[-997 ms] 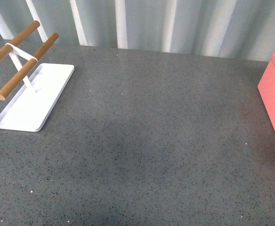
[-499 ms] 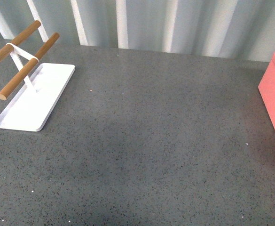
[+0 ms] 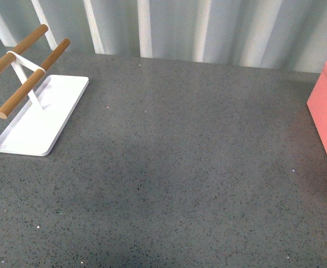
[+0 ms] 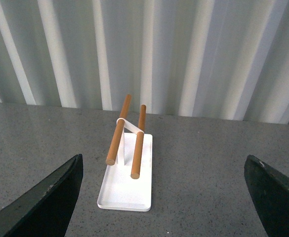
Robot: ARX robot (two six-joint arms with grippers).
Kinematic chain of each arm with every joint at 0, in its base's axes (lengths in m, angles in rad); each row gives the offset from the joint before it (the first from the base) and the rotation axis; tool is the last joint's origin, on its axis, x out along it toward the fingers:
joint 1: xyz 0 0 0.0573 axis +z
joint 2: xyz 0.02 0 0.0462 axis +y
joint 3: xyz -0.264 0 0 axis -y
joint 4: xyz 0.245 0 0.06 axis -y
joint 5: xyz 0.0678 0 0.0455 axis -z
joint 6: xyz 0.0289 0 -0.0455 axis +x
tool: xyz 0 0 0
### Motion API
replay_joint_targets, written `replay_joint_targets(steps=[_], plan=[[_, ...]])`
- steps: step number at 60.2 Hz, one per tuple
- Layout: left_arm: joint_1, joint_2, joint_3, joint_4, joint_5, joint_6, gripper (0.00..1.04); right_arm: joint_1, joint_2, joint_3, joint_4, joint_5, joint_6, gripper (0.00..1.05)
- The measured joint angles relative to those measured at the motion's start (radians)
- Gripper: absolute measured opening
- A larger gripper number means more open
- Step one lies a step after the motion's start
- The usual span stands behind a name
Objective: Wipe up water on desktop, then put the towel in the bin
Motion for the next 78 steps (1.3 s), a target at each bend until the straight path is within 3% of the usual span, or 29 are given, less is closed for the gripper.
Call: replay_joint_targets(steps=[4, 15, 22, 29, 39, 48, 55, 63, 68, 78], plan=[[0.000, 0.000, 0.000, 0.000, 0.000, 0.000, 0.98, 0.001, -0.012, 0.010, -0.003, -0.024, 0.005, 1.00], [0.000, 0.000, 0.000, 0.000, 0.000, 0.000, 0.98, 0.036, -0.111, 0.008, 0.114, -0.156, 0.066, 0.98], [0.000, 0.000, 0.000, 0.000, 0.000, 0.000, 0.98, 0.084, -0.332, -0.115, 0.289, -0.255, 0.082, 0.98], [0.000, 0.000, 0.000, 0.000, 0.000, 0.000, 0.98, 0.122, -0.607, -0.284, 0.340, -0.362, 0.085, 0.98], [0.000, 0.000, 0.000, 0.000, 0.000, 0.000, 0.98, 0.191, -1.052, -0.564, 0.290, -0.438, 0.064, 0.98], [0.000, 0.000, 0.000, 0.000, 0.000, 0.000, 0.98, 0.231, -1.395, -0.767, 0.184, -0.402, 0.016, 0.98], [0.000, 0.000, 0.000, 0.000, 0.000, 0.000, 0.98, 0.279, -1.549, -0.964, 0.441, -0.138, 0.150, 0.78], [0.000, -0.001, 0.000, 0.000, 0.000, 0.000, 0.98, 0.310, -1.595, -1.037, 0.476, -0.071, 0.229, 0.55], [0.000, -0.001, 0.000, 0.000, 0.000, 0.000, 0.98, 0.404, -1.624, -1.062, 0.476, 0.042, 0.248, 0.38], [0.000, -0.001, 0.000, 0.000, 0.000, 0.000, 0.98, 0.452, -1.683, -1.084, 0.446, 0.056, 0.254, 0.11]])
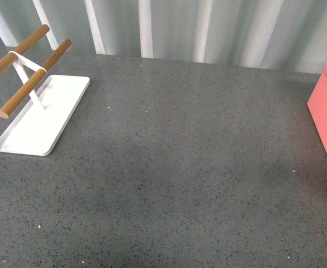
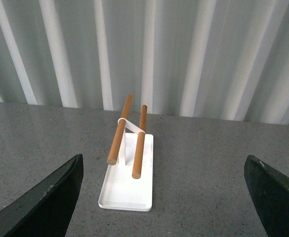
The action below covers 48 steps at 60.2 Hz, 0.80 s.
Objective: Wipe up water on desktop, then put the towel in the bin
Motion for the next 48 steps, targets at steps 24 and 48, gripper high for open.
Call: replay_joint_targets(steps=[24, 48], plan=[[0.000, 0.000, 0.000, 0.000, 0.000, 0.000, 0.98, 0.001, -0.135, -0.045, -0.093, 0.005, 0.006, 0.03], [0.000, 0.000, 0.000, 0.000, 0.000, 0.000, 0.98, 0.001, -0.175, -0.068, -0.088, 0.005, 0.006, 0.03]])
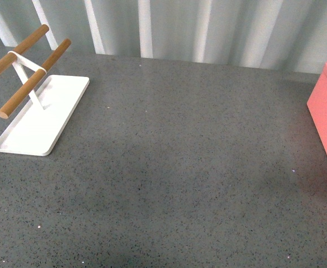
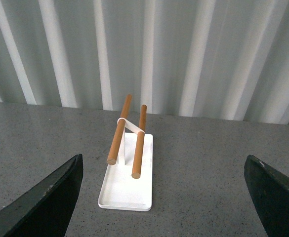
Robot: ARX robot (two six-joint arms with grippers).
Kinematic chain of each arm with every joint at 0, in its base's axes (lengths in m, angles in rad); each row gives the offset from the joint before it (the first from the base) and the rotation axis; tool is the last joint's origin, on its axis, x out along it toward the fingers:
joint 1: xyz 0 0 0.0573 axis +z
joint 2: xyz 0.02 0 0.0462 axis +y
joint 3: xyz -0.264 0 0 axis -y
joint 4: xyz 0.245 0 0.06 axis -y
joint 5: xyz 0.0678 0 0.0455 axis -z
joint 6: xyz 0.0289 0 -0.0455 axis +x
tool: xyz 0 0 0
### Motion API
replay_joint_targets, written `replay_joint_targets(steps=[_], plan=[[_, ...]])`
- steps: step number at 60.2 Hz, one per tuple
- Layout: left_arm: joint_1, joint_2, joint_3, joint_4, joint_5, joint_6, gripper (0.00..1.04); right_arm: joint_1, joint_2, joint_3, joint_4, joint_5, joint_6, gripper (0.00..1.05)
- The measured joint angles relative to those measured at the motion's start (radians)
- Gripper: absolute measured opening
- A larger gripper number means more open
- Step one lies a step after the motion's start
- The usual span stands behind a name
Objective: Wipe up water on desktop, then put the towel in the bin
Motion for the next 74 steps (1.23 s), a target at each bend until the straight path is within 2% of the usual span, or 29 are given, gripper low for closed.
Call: replay_joint_targets(steps=[22, 24, 36, 40, 45, 51, 74], plan=[[0.000, 0.000, 0.000, 0.000, 0.000, 0.000, 0.98, 0.000, 0.000, 0.000, 0.000, 0.000, -0.001, 0.04], [0.000, 0.000, 0.000, 0.000, 0.000, 0.000, 0.98, 0.000, 0.000, 0.000, 0.000, 0.000, 0.000, 0.08], [0.000, 0.000, 0.000, 0.000, 0.000, 0.000, 0.98, 0.000, 0.000, 0.000, 0.000, 0.000, 0.000, 0.50], [0.000, 0.000, 0.000, 0.000, 0.000, 0.000, 0.98, 0.000, 0.000, 0.000, 0.000, 0.000, 0.000, 0.61], [0.000, 0.000, 0.000, 0.000, 0.000, 0.000, 0.98, 0.000, 0.000, 0.000, 0.000, 0.000, 0.000, 0.82], [0.000, 0.000, 0.000, 0.000, 0.000, 0.000, 0.98, 0.000, 0.000, 0.000, 0.000, 0.000, 0.000, 0.99], [0.000, 0.000, 0.000, 0.000, 0.000, 0.000, 0.98, 0.000, 0.000, 0.000, 0.000, 0.000, 0.001, 0.98]])
